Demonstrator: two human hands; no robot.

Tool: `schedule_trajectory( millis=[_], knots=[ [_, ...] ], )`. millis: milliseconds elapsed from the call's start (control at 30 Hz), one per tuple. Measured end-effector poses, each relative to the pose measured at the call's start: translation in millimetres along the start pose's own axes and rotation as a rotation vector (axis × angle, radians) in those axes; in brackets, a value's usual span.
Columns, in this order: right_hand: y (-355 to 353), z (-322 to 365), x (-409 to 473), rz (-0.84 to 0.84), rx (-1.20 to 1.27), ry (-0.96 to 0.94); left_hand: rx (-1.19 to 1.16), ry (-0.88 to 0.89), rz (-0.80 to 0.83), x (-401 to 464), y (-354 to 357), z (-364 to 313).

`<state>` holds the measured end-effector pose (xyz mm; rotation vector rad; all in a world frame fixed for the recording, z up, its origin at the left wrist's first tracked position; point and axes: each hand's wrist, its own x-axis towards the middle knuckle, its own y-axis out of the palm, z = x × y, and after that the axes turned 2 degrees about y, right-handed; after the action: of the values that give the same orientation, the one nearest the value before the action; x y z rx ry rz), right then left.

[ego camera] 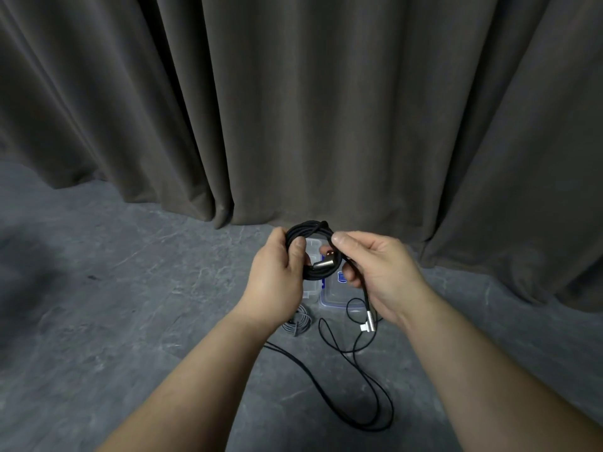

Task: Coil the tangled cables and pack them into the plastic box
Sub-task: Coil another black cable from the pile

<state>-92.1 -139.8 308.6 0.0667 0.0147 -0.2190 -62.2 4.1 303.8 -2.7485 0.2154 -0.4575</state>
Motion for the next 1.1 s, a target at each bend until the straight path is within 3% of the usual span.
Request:
schedule_trajectory(
  millis=[200, 400, 700, 933, 1100],
  knots=[
    [-0.9, -4.1, 0.5, -0.023, -0.028, 0.003, 0.012, -0.013, 0.119, -1.9, -1.6, -1.9],
    [-1.7, 3.5, -7.7, 0.041, -0.109, -0.091, 0.106, -0.001, 0.01, 0.3, -1.9, 2.3],
    [-5.5, 5.9, -2.2, 0.186, 0.063, 0.079, -0.164, -0.096, 0.032, -4.2, 3.2, -6.2],
    [-12.0, 6.9, -0.3, 0.14, 0.027, 0.014, -0.15, -0.133, 0.125, 2.1, -3.3, -7.5],
    [-14.5, 14.1, -2.5, 0.179, -0.049, 0.003, -0.179, -0.051, 0.045, 0.9, -5.6, -10.0]
  ],
)
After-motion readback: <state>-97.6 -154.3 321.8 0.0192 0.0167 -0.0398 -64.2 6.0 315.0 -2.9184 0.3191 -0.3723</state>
